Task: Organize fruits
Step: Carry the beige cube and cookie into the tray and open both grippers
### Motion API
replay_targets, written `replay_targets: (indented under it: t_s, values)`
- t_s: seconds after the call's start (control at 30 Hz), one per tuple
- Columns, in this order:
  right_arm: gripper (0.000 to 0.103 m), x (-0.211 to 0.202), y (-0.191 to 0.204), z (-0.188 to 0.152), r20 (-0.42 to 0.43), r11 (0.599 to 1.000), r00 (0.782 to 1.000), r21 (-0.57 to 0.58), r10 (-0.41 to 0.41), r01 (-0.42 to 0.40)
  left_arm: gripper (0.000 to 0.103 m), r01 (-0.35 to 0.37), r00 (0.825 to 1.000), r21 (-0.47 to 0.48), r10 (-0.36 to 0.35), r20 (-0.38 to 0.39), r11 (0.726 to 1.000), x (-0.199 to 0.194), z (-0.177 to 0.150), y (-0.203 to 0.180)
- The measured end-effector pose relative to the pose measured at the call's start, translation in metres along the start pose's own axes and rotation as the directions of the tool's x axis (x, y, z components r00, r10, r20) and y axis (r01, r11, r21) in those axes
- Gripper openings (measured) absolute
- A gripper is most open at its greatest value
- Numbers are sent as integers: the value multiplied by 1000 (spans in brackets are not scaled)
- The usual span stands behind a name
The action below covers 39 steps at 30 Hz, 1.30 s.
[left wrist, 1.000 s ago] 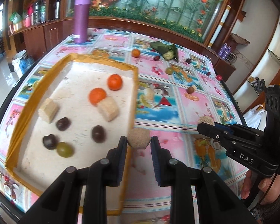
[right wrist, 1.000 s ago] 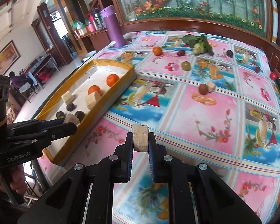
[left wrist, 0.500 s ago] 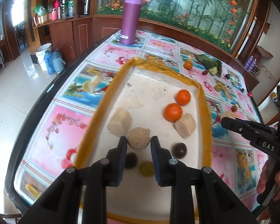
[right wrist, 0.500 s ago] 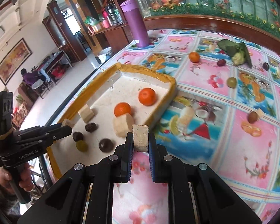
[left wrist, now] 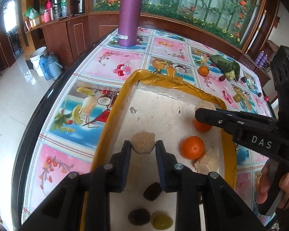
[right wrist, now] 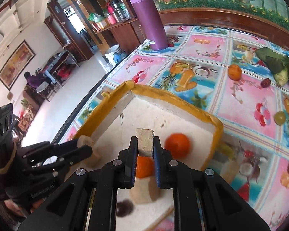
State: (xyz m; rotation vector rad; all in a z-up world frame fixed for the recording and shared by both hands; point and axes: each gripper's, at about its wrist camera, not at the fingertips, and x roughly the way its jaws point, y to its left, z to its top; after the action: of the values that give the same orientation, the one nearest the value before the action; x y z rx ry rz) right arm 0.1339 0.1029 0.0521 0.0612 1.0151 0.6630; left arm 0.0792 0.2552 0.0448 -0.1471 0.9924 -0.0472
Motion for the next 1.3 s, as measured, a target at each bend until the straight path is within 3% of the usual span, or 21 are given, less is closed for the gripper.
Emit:
replay_targets:
  t_s: [0.3, 0.67, 0.9, 0.97, 1.17, 1.3]
  values:
    - [14, 37, -6, 17, -45, 996, 996, -47, -71, 69, 29, -15, 999, -5, 15, -39, 1000, 25, 10, 4]
    - [15, 49, -6, 18, -61, 987, 990, -108, -125, 118, 29, -40, 999, 13, 40, -32, 999, 30, 12, 2]
    - [20, 45, -7, 17, -62, 985, 988, -107, -144, 137, 30, -56, 997, 27, 57, -50, 998, 31, 12, 0]
    - [27, 42, -8, 17, -57, 984, 987, -103, -153, 146, 34, -62, 996, 28, 64, -59, 998, 31, 12, 0]
    - [27, 29, -6, 10, -50, 982, 985, -99, -164, 158, 49, -75, 995, 27, 77, -64, 997, 26, 7, -3]
    - [27, 16, -2, 3, -41, 982, 986, -105, -162, 157, 50, -71, 995, -5, 70, -77, 997, 18, 1, 3]
